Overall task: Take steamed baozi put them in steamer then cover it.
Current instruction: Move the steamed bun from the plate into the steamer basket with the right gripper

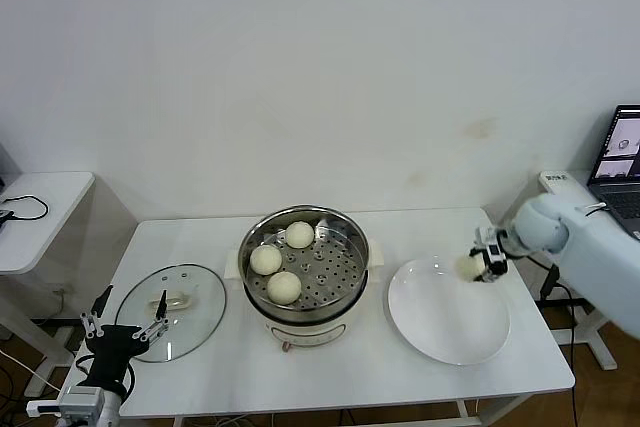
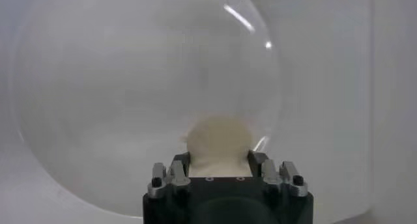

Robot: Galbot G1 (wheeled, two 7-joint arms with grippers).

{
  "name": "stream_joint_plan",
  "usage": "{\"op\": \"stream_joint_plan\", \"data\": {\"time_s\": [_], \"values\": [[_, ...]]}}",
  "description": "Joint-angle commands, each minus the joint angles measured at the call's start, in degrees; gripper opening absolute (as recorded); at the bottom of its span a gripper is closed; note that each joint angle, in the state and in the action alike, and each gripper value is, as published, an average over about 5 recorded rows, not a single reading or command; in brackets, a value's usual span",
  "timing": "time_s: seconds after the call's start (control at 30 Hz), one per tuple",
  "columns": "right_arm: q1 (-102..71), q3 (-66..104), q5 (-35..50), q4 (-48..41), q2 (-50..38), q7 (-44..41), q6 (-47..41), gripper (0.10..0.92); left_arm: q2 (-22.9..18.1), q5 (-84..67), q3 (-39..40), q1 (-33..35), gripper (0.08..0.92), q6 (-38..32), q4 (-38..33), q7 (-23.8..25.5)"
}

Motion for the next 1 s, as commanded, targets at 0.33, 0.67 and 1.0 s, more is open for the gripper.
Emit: {"op": "stream_joint_plan", "data": {"time_s": [0.33,0.67,1.0], "values": [[39.8,-29.5,29.6,12.7,12.9,6.3,-13.3,0.585,0.3,-0.1,0.5,-0.7,0.823,0.0,0.3,0.0],[35.3,-30.5,42.1,11.2,22.8,14.6,-21.0,0.593,0.1,-0.1,0.3,-0.9,0.823,0.1,-0.2,0.0],[30.1,-32.6,42.8,8.8,28.6,19.4,-25.0,0.594,-0.7,-0.1,0.3,-1.0,0.823,0.0,-0.4,0.0]]}}
